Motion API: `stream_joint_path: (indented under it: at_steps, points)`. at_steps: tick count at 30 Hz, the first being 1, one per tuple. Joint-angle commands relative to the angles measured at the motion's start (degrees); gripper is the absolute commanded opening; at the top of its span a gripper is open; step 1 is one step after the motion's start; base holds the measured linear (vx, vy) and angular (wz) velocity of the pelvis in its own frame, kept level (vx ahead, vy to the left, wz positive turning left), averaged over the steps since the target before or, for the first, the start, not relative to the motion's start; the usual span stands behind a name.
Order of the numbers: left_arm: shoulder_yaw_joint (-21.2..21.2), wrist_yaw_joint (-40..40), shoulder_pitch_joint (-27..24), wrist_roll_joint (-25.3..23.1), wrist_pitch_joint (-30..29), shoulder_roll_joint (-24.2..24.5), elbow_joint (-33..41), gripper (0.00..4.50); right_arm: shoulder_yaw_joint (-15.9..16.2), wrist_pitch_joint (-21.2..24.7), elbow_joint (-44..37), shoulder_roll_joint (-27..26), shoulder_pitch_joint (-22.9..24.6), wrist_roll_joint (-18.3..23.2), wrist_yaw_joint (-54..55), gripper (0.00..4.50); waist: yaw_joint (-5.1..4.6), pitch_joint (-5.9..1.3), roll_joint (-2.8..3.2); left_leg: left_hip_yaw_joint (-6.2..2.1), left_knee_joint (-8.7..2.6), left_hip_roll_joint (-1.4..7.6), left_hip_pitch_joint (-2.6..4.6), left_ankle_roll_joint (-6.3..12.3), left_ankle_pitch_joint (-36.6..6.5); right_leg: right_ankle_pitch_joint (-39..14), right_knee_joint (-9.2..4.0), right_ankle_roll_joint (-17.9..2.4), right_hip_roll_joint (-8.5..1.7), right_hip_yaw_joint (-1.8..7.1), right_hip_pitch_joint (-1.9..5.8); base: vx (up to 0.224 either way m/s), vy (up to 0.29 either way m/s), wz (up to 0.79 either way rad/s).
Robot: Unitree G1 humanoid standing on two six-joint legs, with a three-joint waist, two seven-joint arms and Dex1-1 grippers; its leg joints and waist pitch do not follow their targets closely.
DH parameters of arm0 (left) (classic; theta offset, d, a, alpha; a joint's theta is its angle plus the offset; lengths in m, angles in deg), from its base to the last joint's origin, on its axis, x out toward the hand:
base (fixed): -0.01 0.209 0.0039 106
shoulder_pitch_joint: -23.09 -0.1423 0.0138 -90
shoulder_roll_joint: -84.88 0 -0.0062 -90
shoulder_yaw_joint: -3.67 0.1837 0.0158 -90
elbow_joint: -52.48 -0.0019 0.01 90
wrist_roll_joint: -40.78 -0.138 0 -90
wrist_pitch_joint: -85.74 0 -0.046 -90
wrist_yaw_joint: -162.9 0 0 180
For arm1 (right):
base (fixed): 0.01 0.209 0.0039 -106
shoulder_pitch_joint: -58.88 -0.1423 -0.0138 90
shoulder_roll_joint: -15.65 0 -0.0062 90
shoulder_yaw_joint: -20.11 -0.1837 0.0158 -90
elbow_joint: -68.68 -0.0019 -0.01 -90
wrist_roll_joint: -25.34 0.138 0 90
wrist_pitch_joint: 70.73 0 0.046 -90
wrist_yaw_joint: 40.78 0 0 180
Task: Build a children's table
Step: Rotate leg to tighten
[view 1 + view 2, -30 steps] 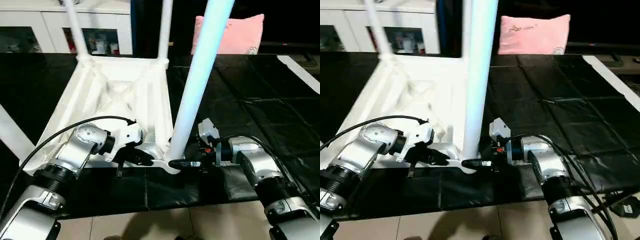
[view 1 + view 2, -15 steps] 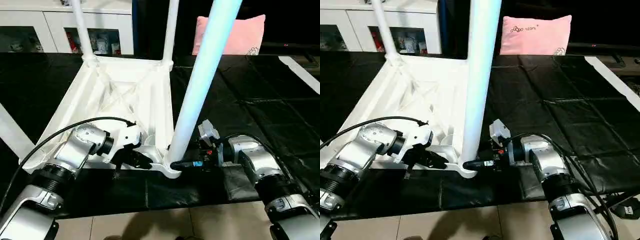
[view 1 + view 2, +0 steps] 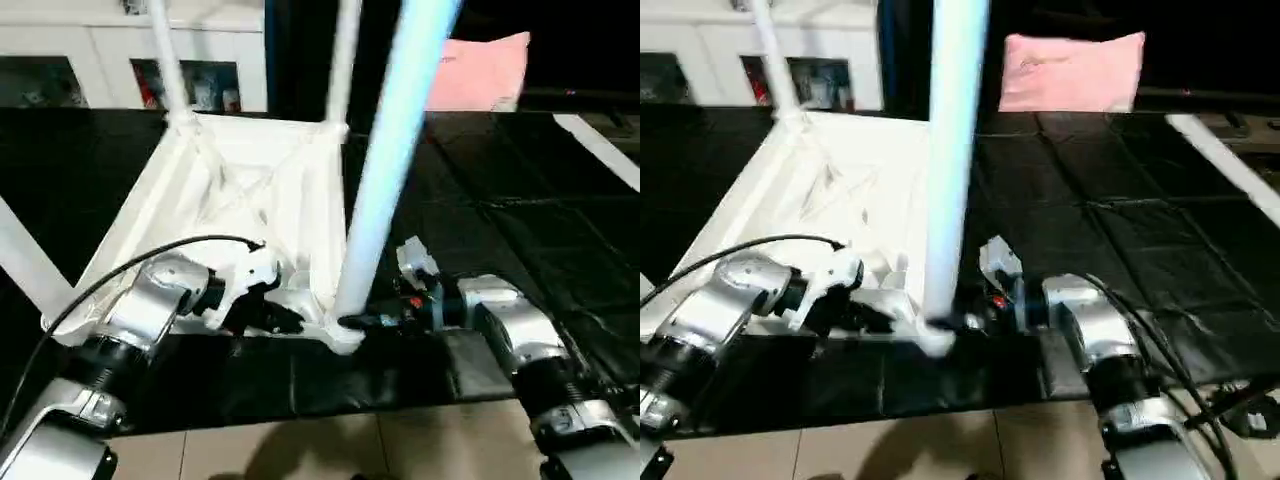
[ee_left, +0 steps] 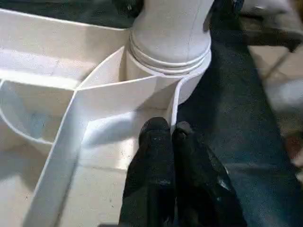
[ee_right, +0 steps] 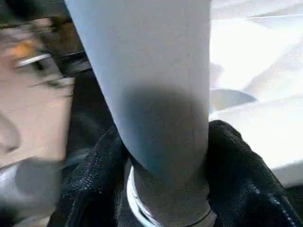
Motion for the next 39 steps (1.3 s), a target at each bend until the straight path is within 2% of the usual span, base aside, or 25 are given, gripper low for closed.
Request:
stream_joint_path:
  at_steps: [1, 3, 5, 7, 8, 9, 10, 12, 13, 14, 16, 17, 18, 19, 22, 25, 28, 29, 32, 33, 34, 35, 37, 38, 39]
  points:
    - [-0.73, -8.32, 1.06, 1.4, -4.22, -6.25, 1.84, 0.0, 2.89, 1.9, 4.33, -5.93, -0.79, -3.48, 10.57, 2.09, -0.28, -2.89, 0.35, 1.33, -3.53, -1.39, -0.89, 0.11, -16.26, -31.82, -5.76, -5.49, -2.53, 0.95, 3.43, -0.053, 0.001, -0.1]
    - [-2.1, -11.87, 1.5, 2.54, -7.19, -9.18, 2.1, 0.0, 1.4, 3.02, 7.12, -9.39, -2.54, -3.85, 18.02, 2.06, -1.74, -2.95, 0.32, 0.92, -3.4, -1.79, -1.47, -0.31, -16.91, -37.54, -6.53, -1.95, -2.64, 0.29, 3.56, -0.057, 0.013, -0.17]
    - [-2.89, -13.94, 1.66, 3.09, -9.14, -10.9, 2.47, 0.0, 0.29, 3.96, 8.47, -11.47, -3.54, -3.75, 22.57, 2.05, -2.83, -2.94, 0.38, 0.62, -3.1, -2.07, -1.66, -0.15, -17.98, -39.84, -7.12, -0.74, -2.61, -0.39, 3.48, -0.054, 0.02, -0.18]
    - [-3.96, -21.53, 2.87, 1.69, -10.61, -15.02, 0.74, 0.0, -2.4, 5.31, 12.25, -16.6, -6.63, -2.9, 32.59, 2.04, -3.68, -2.93, 0.8, 0.21, -3.09, -1.95, -1.47, 0.14, -20.07, -39.77, -7.54, -0.91, -2.65, -1.23, 3.25, -0.026, 0.011, -0.09]
    - [-4.38, -24.47, 3.4, 0.85, -10.53, -16.35, -0.22, 0.0, -2.87, 5.12, 13.18, -17.91, -7.39, -3.15, 34.99, 2.04, -4.33, -3.06, 0.91, -0.08, -3.15, -1.89, -1.48, 0.47, -21.03, -38.24, -7.78, -1.39, -2.66, -1.87, 3.38, 0.0, 0.0, 0.0]
    - [-4.67, -26.67, 3.84, 0.2, -10.5, -17.41, -1.02, 0.0, -2.89, 4.62, 13.78, -18.77, -7.87, -3.77, 36.68, 2.04, -4.46, -3.0, 1.16, -0.29, -3.4, -1.7, -1.29, 1.11, -22.44, -36.94, -8.34, -1.5, -2.6, -2.47, 3.68, 0.0, 0.0, 0.0]
    - [-4.8, -27.81, 4.17, -0.08, -10.42, -18.04, -1.58, 0.0, -2.66, 4.1, 14.22, -19.17, -8.19, -4.35, 37.67, 2.04, -4.47, -2.95, 1.4, -0.34, -3.42, -1.59, -0.95, 1.49, -23.36, -36.1, -8.5, -1.89, -2.67, -2.69, 3.55, 0.0, 0.0, 0.0]
    - [-5.08, -31.15, 5.15, -1.3, -9.97, -19.72, -2.97, 0.0, -2.22, 2.64, 15.51, -20.1, -9.09, -6.32, 41.13, 2.04, -5.04, -2.49, 1.54, -0.43, -3.58, -1.3, 0.23, 2.88, -28.5, -35.57, -9.83, -1.88, -2.59, -4.68, 3.41, 0.0, 0.0, 0.0]
    - [-5.06, -31.7, 5.39, -1.56, -9.98, -20.09, -3.2, 0.0, -2.32, 2.3, 15.97, -20.35, -9.38, -6.54, 41.78, 2.04, -5.18, -2.61, 1.68, -0.57, -3.63, -1.16, 0.23, 2.92, -29.09, -35.02, -9.8, -1.77, -2.9, -5.05, 3.79, -0.011, 0.057, -0.03]
    - [-5.11, -32.08, 5.49, -1.76, -10.4, -20.41, -3.07, 0.0, -2.61, 1.77, 16.48, -20.6, -9.6, -6.7, 42.21, 2.04, -5.63, -2.55, 2.2, -0.96, -4.17, -0.54, 0.2, 3.19, -31.02, -33.06, -9.67, -1.99, -3.27, -5.67, 4.41, 0.0, 0.057, -0.02]
    - [-5.05, -32.79, 5.68, -2.57, -10.66, -20.2, -2.95, 0.0, -2.29, 0.37, 15.86, -20.14, -8.91, -7.21, 40.78, 2.04, -6.02, -2.44, 2.75, -1.28, -4.96, 0.48, 0.39, 3.34, -34.68, -29.05, -9.21, -2.9, -3.7, -6.04, 5.05, 0.0, 0.029, -0.01]
    - [-5.09, -33.06, 5.72, -2.74, -10.89, -20.08, -2.87, 0.0, -2.09, -0.23, 15.44, -19.92, -8.51, -7.42, 40.03, 2.04, -6.07, -2.4, 2.77, -1.21, -5.11, 0.52, 0.22, 3.13, -35.22, -27.63, -8.85, -3.6, -4.06, -5.63, 5.14, 0.0, 0.0, 0.0]
    - [-4.83, -33.14, 5.85, -3.28, -10.56, -19.32, -3.07, 0.0, -2.31, -0.34, 14.38, -19.48, -7.65, -6.87, 38.5, 2.56, -6.06, -2.29, 2.45, -0.78, -4.63, -0.16, 0.69, 2.92, -34.28, -29.93, -9.44, -3.8, -4.3, -5.62, 4.43, 0.0, 0.0, 0.0]
    - [-4.78, -33.14, 5.86, -3.35, -10.52, -19.21, -3.09, 0.0, -2.36, -0.34, 14.23, -19.43, -7.54, -6.77, 38.31, 2.7, -6.0, -2.21, 2.51, -0.59, -4.32, -0.54, 0.93, 2.86, -33.55, -31.57, -9.86, -3.55, -4.38, -5.76, 4.16, 0.0, 0.0, 0.0]
    - [-4.33, -32.67, 5.85, -4.2, -9.94, -18.04, -3.55, 0.0, -2.71, -1.19, 13.86, -18.18, -6.62, -6.61, 37.92, 2.7, -5.8, -2.47, 2.34, -0.37, -4.06, -0.92, 0.72, 3.24, -30.01, -33.12, -9.93, -3.11, -4.67, -5.5, 4.2, 0.0, 0.0, 0.0]
    - [-3.83, -31.65, 5.76, -4.8, -9.69, -16.66, -3.73, 0.0, -3.06, -2.39, 13.01, -16.55, -5.52, -6.29, 36.74, 3.14, -5.3, -2.56, 2.41, -0.13, -4.26, -0.76, 0.61, 3.61, -27.58, -30.24, -9.34, -4.83, -4.61, -4.78, 4.15, 0.0, 0.0, 0.0]
    - [-2.4, -28.68, 5.11, -5.71, -8.29, -13.76, -3.62, 0.0, -3.6, -4.19, 10.75, -13.06, -3.74, -5.51, 32.03, 3.43, -4.98, -2.67, 2.46, -0.16, -4.51, -0.53, -0.03, 3.75, -26.05, -27.81, -8.47, -6.39, -4.56, -4.2, 4.46, 0.0, 0.0, 0.0]
    - [-2.05, -27.75, 4.92, -5.85, -7.76, -13.11, -3.51, 0.0, -3.68, -4.51, 10.09, -12.29, -3.35, -5.21, 30.79, 3.53, -4.72, -2.82, 2.39, 0.05, -4.46, -0.48, 0.04, 3.85, -24.81, -26.42, -8.3, -7.15, -4.56, -3.83, 4.39, 0.0, 0.0, 0.0]
    - [-0.18, -22.62, 3.86, -6.56, -3.7, -9.68, -3.24, 0.0, -3.32, -6.47, 7.29, -8.2, -2.19, -4.13, 23.64, 3.64, -3.9, -3.38, 1.98, 0.4, -4.25, -0.66, -0.83, 4.65, -19.46, -22.42, -7.22, -8.65, -4.42, -3.0, 4.93, 0.0, 0.0, 0.0]
    - [0.17, -20.96, 3.58, -6.39, -3.8, -8.69, -3.16, 0.0, -3.27, -6.75, 6.32, -6.96, -2.05, -3.67, 21.39, 3.76, -3.41, -3.58, 1.95, 0.66, -4.07, -0.58, -0.76, 5.11, -16.73, -19.88, -6.74, -9.76, -4.35, -2.57, 4.67, 0.0, 0.0, 0.0]
    - [0.33, -19.89, 3.43, -6.2, -4.12, -8.08, -3.13, 0.0, -3.27, -6.84, 5.68, -6.2, -2.0, -3.36, 19.96, 3.76, -3.34, -3.5, 1.87, 0.86, -4.06, -0.61, -0.72, 5.4, -16.12, -19.64, -6.76, -10.11, -4.25, -2.44, 4.51, 0.025, -0.056, 0.11]
    - [0.16, -17.39, 3.06, -5.02, -4.42, -7.19, -2.84, 0.0, -3.15, -6.84, 4.6, -4.49, -2.04, -2.84, 16.99, 3.96, -2.92, -3.22, 1.56, 1.29, -3.7, -0.89, -0.32, 5.52, -16.66, -22.88, -6.82, -10.26, -3.93, -2.1, 3.93, 0.03, -0.063, 0.13]
    - [0.22, -14.59, 2.78, -4.06, -2.34, -6.11, -3.0, 0.0, -2.91, -7.34, 3.86, -2.72, -2.15, -2.61, 13.79, 4.01, -2.8, -3.34, 1.36, 1.43, -3.49, -1.06, -0.88, 5.62, -15.52, -24.13, -6.49, -9.73, -3.95, -1.86, 4.14, 0.032, -0.059, 0.09]
    - [0.49, -12.15, 2.61, -3.4, 0.12, -5.25, -3.2, 0.0, -2.75, -8.01, 3.51, -1.62, -2.23, -2.55, 11.65, 4.12, -2.32, -3.73, 1.36, 1.26, -3.52, -0.9, -1.42, 5.78, -12.81, -23.07, -6.11, -9.31, -4.17, -1.83, 4.69, 0.0, 0.0, 0.0]
    - [0.7, -10.31, 2.52, -2.88, 1.23, -4.63, -3.34, 0.0, -2.68, -8.61, 3.42, -0.94, -2.32, -2.59, 10.34, 4.24, -1.89, -4.11, 1.66, 1.4, -3.4, -0.57, -1.25, 5.86, -9.49, -18.0, -5.49, -10.39, -4.06, -1.62, 4.44, 0.0, 0.0, 0.0]
